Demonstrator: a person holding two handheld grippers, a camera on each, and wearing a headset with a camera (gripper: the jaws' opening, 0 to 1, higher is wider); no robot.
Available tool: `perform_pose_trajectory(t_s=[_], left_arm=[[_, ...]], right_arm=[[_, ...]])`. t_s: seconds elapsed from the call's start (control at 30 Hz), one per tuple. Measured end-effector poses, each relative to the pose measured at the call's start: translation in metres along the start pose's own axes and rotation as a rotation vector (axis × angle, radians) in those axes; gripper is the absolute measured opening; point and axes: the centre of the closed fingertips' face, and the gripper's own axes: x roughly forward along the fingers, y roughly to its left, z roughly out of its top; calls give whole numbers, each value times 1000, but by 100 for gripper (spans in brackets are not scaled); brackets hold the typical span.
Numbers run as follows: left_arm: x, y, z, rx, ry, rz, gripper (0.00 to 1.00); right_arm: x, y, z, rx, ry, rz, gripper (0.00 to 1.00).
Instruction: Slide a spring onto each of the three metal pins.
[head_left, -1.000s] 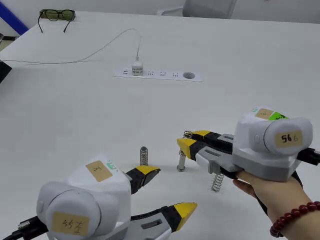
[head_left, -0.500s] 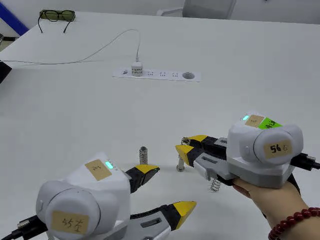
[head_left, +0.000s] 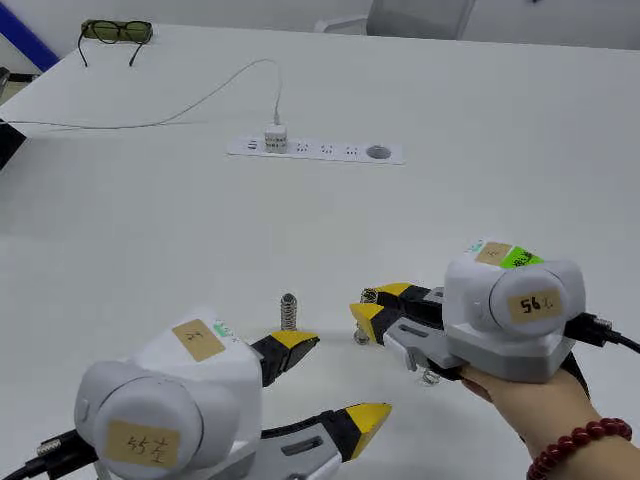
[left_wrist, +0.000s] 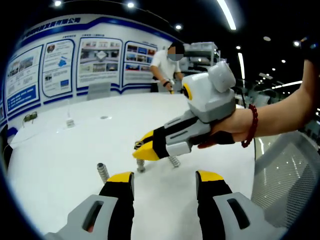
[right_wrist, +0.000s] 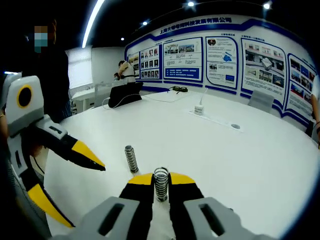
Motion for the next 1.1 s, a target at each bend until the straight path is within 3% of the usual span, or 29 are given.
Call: perform_pose_trajectory(t_s=[0.5,0.77,0.87,1.1], left_arm=[[0,-1,0,3,2,1,50],[0,-1,-1,7,7,2,49],[0,-2,-1,9,9,1,49],[3,-4,0,30,14,-1,49]], right_arm=[[5,1,-16,-7,47,-2,12],[4,2,-16,2,50,2,13],[1,3,-12,14,38,2,22],[-14,3,5,61,-7,0,29]])
